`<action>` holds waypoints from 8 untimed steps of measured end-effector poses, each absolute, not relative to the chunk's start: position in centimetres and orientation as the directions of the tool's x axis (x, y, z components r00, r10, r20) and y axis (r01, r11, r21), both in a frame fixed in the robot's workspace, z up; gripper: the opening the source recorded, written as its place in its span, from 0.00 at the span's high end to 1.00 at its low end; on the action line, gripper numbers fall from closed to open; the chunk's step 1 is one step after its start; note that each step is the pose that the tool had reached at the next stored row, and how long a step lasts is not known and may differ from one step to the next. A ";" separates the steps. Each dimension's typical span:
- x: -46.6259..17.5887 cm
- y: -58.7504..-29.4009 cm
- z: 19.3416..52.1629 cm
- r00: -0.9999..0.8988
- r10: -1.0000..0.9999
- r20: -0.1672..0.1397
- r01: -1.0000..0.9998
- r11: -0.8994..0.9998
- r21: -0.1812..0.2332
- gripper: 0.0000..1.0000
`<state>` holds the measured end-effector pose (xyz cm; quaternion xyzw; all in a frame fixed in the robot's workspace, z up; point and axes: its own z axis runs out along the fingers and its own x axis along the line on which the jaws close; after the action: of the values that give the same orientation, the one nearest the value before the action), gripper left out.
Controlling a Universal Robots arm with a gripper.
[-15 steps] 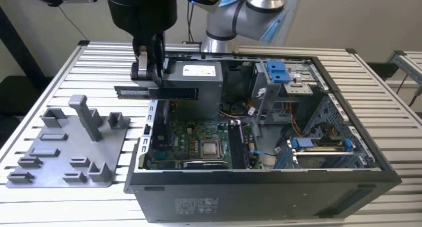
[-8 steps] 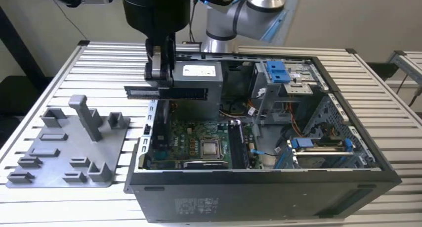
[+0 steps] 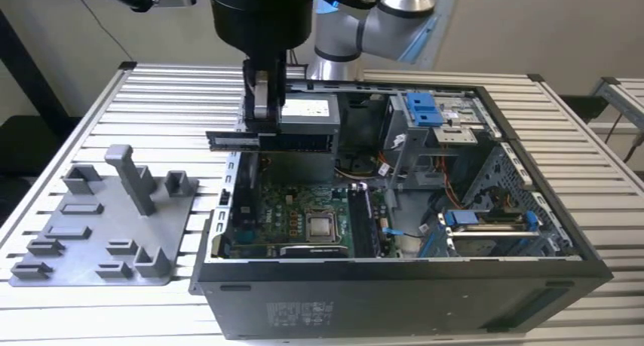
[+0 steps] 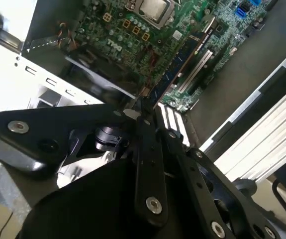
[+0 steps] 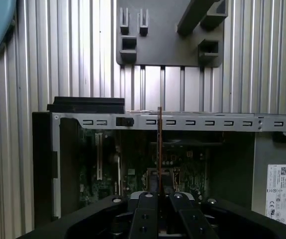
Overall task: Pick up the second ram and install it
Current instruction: 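Pick up the second ram and move it above second insertion slot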
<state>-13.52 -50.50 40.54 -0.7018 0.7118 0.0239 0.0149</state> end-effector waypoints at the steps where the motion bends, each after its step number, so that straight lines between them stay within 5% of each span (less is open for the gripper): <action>1: -13.3 -50.5 40.5 -0.015 -0.998 -0.055 -1.000 0.014 0.013 0.86; 8: -12.1 -50.5 40.5 -0.014 -0.998 -0.055 -1.000 0.014 0.013 0.86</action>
<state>-12.10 -50.50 40.53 -0.7018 0.7118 0.0239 0.0150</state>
